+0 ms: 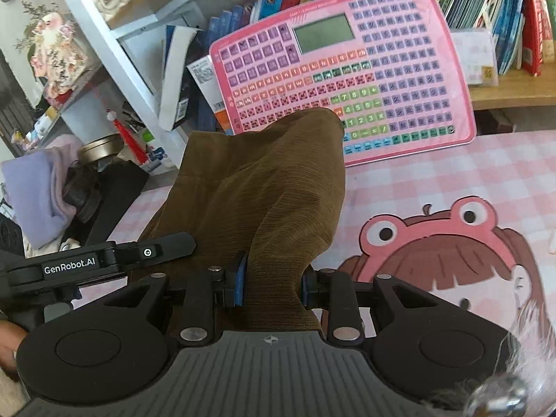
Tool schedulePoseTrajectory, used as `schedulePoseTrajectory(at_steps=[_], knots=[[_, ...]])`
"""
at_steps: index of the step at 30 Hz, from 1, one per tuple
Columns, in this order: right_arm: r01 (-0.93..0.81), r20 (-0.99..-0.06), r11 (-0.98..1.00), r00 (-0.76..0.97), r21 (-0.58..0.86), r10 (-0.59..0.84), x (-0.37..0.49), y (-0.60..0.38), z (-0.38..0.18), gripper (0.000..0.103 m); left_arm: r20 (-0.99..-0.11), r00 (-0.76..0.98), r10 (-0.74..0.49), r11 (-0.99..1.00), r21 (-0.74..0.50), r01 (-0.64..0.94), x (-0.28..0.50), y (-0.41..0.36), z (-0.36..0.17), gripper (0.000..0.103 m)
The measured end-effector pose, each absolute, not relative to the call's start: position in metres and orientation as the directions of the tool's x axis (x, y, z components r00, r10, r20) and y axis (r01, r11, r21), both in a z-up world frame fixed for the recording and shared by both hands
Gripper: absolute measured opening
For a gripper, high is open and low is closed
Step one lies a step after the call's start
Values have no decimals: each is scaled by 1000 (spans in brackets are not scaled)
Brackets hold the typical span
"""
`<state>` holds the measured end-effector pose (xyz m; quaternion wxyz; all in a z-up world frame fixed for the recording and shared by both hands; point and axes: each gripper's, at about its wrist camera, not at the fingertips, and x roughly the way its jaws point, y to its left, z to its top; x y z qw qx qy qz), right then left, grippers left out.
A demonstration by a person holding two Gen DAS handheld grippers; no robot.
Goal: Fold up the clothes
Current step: 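Open both tools and release the folded pants onto the mat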
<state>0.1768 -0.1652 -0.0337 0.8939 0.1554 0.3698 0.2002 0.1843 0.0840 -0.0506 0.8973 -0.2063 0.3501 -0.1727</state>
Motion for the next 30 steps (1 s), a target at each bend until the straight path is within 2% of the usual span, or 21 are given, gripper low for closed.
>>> schedulePoseTrajectory(at_steps=[5,8,10,14,17,30], knots=[[-240,-602,877,650,416,464,192,-158,-48,26,-549,692,-469,843,-511,165,204,95,-68,42],[-231,-624,890,643,394,443,199,-154,-58,30,-572,668,-477,840,-520,155,214,100,-83,44],[-217,-632,904,654,368,414,199,-152,-64,42,-578,663,-476,839,-523,147,216,103,-91,49],[-189,-623,914,680,360,386,195,-156,-67,50,-588,660,-467,844,-519,135,217,107,-98,59],[-174,-629,928,693,328,352,191,-155,-62,58,-595,667,-449,856,-501,129,216,108,-95,65],[-105,-602,979,775,177,192,131,-158,-31,69,-558,759,-336,921,-363,141,160,103,-51,76]])
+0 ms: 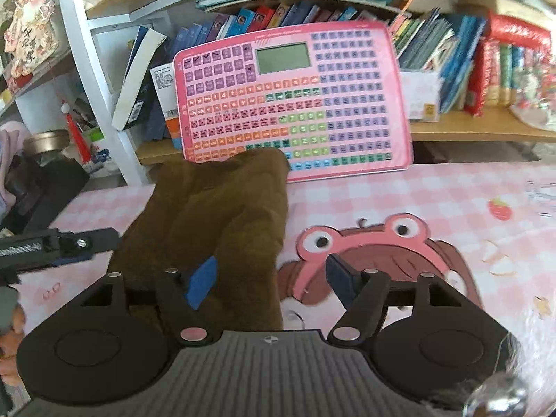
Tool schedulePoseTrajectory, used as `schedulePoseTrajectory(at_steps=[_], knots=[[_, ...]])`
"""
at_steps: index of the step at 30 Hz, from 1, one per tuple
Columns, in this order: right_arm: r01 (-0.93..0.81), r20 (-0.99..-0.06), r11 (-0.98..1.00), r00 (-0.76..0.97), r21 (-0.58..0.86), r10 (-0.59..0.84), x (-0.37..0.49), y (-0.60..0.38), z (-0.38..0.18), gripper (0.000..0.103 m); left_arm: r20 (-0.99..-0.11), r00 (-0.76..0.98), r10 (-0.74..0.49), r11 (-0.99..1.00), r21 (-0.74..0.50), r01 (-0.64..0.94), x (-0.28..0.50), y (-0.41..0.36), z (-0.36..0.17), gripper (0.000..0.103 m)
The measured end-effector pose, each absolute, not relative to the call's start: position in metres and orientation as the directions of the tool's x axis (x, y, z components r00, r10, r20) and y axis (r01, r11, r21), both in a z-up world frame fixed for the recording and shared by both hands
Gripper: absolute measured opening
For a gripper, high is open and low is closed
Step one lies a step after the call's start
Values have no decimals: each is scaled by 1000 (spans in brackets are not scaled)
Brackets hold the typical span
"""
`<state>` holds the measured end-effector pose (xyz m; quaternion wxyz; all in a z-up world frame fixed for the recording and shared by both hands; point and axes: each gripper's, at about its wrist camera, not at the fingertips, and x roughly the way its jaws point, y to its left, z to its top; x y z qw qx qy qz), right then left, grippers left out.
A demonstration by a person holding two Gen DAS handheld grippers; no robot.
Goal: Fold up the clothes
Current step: 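Open both tools and release the folded pants onto the mat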
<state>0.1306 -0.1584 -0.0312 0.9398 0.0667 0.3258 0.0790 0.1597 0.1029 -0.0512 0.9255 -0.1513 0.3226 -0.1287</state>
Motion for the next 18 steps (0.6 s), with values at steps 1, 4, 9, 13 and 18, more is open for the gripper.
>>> schedulePoseTrajectory(at_steps=[1,4,9,13,18], knots=[[-99,-603,981,777,167,181,124,-158,-30,71,-559,760,-330,926,-349,145,153,102,-49,78],[-89,-603,984,780,154,165,104,-159,-28,75,-561,769,-307,941,-299,157,132,97,-43,84],[-89,-612,986,775,144,159,82,-157,-29,82,-573,786,-233,968,-212,132,99,85,-39,93],[-51,-623,992,774,113,111,67,-156,-30,87,-584,793,-173,980,-182,79,78,73,-38,96],[-55,-632,992,766,117,117,48,-165,-32,90,-591,798,-117,987,-161,25,56,60,-36,99]])
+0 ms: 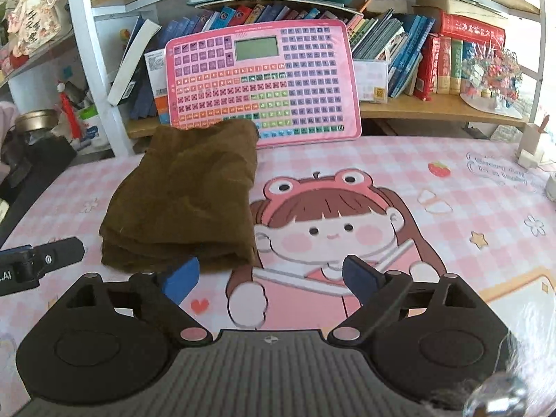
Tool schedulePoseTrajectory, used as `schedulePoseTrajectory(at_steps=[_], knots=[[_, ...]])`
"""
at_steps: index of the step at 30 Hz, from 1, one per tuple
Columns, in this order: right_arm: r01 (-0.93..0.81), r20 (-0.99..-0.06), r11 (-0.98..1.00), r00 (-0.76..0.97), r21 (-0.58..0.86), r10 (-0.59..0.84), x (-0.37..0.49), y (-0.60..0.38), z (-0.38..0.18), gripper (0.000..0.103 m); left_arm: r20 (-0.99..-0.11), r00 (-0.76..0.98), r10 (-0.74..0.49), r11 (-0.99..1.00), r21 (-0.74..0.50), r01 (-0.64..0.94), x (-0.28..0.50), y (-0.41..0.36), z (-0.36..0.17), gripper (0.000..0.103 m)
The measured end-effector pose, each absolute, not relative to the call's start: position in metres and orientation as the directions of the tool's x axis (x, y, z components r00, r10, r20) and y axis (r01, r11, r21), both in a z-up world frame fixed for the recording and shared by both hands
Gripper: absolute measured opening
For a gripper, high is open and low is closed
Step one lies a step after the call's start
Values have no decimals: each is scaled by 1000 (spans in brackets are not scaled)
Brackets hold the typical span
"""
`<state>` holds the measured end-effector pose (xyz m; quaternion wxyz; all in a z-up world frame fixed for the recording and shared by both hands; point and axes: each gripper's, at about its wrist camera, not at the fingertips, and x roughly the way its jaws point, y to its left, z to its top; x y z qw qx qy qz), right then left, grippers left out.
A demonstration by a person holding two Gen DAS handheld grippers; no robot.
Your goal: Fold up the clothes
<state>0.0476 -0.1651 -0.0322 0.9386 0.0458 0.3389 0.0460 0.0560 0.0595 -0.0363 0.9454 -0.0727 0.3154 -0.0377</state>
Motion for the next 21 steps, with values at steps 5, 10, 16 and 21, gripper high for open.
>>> schedulePoseTrajectory(at_steps=[5,10,16,21], knots=[[-78,-647,992,752,100,125,37,-168,-35,94,-609,791,-58,992,-126,-24,40,45,-38,99],[-107,-655,990,743,89,140,31,-172,-37,95,-614,788,-29,997,-78,-25,25,28,-42,101],[-120,-654,989,743,81,143,27,-177,-38,96,-627,779,-24,997,-72,-28,16,18,-45,101],[-138,-658,987,736,82,157,25,-177,-39,96,-629,777,-13,997,-71,-40,17,16,-44,103]])
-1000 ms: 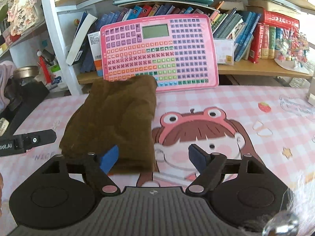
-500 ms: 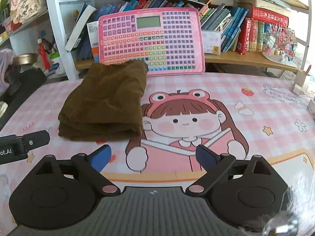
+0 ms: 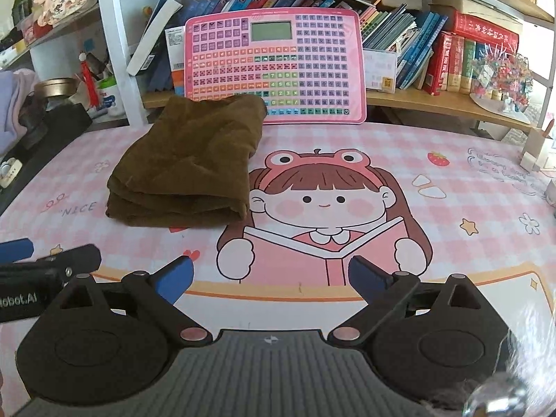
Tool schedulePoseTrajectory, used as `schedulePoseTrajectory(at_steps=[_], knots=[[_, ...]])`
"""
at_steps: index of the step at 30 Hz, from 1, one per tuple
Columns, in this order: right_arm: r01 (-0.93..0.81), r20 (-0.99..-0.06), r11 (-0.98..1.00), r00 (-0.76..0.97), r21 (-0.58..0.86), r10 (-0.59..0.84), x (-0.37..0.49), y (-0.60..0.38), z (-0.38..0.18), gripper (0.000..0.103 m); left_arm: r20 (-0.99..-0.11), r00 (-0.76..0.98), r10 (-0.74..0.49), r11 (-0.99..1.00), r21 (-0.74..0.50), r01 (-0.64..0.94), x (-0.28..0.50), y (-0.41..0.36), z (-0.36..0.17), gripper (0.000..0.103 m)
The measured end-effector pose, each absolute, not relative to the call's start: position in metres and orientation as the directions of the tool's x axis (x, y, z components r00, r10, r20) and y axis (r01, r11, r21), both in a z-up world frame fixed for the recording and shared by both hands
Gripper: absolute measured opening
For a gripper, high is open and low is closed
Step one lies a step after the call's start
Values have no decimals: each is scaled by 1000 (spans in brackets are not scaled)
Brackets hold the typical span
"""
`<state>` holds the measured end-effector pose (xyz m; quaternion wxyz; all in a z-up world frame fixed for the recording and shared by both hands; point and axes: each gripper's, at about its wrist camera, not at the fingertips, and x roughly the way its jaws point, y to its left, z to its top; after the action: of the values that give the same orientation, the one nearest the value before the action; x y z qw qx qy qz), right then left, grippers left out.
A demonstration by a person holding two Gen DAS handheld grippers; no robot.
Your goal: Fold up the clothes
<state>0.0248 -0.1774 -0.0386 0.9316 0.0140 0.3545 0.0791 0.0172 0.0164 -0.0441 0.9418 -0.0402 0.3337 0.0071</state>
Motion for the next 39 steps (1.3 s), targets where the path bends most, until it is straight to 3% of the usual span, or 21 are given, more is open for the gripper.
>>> schedulePoseTrajectory(at_steps=[39], knots=[[-120,-648,991,750,66,134,26,-180,-36,97,-628,778,-25,997,-71,-25,28,12,-39,103]])
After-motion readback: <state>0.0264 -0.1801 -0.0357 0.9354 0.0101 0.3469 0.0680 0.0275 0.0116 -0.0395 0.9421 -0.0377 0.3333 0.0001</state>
